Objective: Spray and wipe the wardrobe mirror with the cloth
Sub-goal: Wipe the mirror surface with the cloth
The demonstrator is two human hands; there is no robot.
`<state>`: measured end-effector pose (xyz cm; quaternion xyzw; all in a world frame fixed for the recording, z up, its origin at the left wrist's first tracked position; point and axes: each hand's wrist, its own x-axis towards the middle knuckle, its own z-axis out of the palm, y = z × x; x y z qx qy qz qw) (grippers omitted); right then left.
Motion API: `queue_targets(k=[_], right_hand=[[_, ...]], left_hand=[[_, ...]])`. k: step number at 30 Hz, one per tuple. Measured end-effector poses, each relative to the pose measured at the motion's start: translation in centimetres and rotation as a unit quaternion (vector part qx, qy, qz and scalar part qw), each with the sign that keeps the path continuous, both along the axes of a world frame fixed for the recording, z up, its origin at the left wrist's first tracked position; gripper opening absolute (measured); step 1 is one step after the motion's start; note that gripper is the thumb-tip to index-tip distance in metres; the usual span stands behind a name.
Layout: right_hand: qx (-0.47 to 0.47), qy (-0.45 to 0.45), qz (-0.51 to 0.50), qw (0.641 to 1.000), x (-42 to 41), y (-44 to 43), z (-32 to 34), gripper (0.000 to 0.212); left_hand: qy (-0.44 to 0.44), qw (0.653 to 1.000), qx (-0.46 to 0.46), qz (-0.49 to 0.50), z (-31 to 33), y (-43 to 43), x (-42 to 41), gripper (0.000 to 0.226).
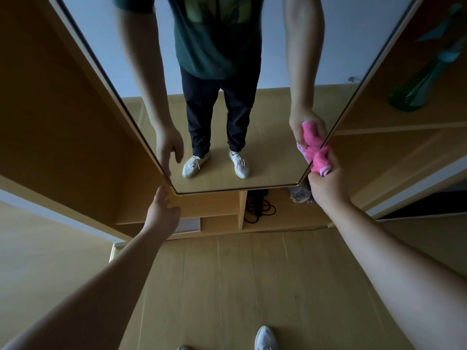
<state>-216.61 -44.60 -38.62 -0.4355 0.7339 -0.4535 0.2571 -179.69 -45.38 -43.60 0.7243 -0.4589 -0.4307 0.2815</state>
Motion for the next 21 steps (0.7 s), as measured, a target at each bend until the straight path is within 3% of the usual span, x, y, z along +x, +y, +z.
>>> queue_targets(k=[8,21], right_hand=[[0.048,-0.039,0.005,0.998,0.1,0.3,-3.8,0.073],[0.072,-0.032,-0.011,0.997,0.4,0.0,-5.2,0.07]], left_hand=[[0.012,1.0,-0.004,-0.02,-2.1,-0.7,-0.5,0.081],[-0.009,0.999,-0.018,-0.033,-3.2,-0.5,0.0,0.081]])
